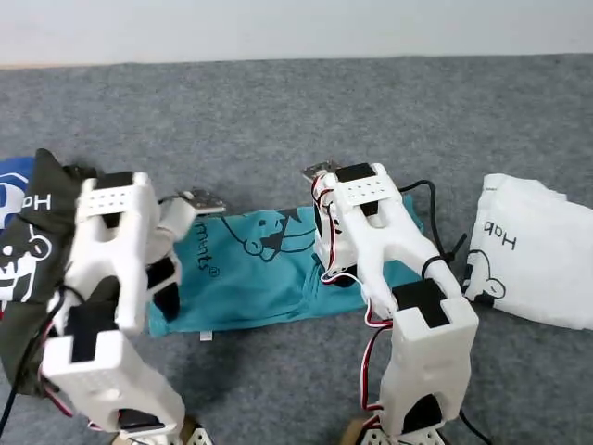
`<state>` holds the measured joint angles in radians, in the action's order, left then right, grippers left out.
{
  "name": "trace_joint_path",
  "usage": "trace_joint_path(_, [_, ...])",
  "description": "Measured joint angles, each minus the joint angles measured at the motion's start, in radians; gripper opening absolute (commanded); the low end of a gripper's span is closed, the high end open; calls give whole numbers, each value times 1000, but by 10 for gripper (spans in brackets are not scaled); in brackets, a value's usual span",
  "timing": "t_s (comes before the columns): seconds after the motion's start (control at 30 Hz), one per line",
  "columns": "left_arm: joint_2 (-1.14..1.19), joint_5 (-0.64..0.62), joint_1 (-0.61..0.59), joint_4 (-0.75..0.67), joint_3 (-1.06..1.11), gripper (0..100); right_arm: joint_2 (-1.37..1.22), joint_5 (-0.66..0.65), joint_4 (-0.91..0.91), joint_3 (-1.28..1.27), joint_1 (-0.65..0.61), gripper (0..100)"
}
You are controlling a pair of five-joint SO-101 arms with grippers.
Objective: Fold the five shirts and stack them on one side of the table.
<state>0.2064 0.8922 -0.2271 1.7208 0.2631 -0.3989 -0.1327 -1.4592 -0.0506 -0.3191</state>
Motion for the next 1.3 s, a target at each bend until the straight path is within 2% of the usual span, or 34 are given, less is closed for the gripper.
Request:
trace_joint_path(0.13, [-64, 34, -31, 2, -9, 152, 0, 0, 0, 0, 0, 9])
trace_joint_path(0.27, [-172, 17, -21, 2, -64, 148, 5, 0, 0, 0, 0, 9])
trace_joint_path(0.43, [-244, -127, 126, 2, -60, 96, 5, 0, 0, 0, 0, 9])
trace_joint_path(0.53, [-226, -262, 221, -86, -8, 39, 5, 0, 0, 0, 0, 9])
trace_joint_path(0.63, [-147, -345, 249, -189, 51, 6, 5, 0, 0, 0, 0, 9])
trace_joint_path(0.73, [-35, -356, 229, -242, 68, 6, 5, 0, 17, 0, 9, 9])
trace_joint_path(0.87, [89, -359, 133, -278, 64, 6, 5, 0, 28, 0, 37, 9])
trace_joint_path(1.07, [132, -282, 15, -269, 11, 6, -2, 0, 43, 0, 55, 9])
trace_joint_path(1.3, [137, -250, -17, -141, -114, 6, -31, 0, 46, 0, 55, 9])
